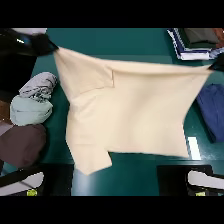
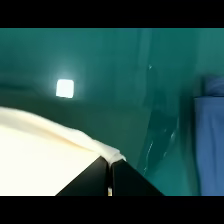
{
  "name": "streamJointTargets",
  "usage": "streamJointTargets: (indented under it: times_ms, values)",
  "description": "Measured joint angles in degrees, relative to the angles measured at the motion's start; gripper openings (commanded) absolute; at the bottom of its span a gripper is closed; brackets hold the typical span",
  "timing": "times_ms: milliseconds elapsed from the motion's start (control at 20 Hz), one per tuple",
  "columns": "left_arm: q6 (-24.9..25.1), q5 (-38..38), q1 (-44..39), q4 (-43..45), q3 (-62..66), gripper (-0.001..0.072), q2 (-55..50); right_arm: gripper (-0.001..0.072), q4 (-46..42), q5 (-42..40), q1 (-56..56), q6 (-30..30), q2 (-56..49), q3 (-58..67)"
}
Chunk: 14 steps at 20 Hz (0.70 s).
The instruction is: Fold the shirts.
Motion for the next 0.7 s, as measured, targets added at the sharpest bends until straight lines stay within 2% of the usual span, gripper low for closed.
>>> streamJointTargets:
  times_ms: [250,500,600,700]
  values:
    - [2.56,9.18,-0.02,-1.51,-0.83,0.0024,-13.27,0.0013,0.28,-9.16,1.53,0.00,-12.48,0.94]
    - [3.17,20.41,-0.02,-2.73,-0.92,0.0024,-17.49,0.0012,0.74,-13.94,1.90,0.28,-19.82,8.76]
    - [3.67,21.14,-0.02,-2.99,-0.85,0.0024,-17.92,0.0012,0.63,-13.70,2.01,0.35,-20.79,10.67]
    - [5.46,18.45,0.00,-2.84,-0.85,0.0023,-18.21,0.0012,0.42,-11.37,2.01,0.37,-21.20,11.41]
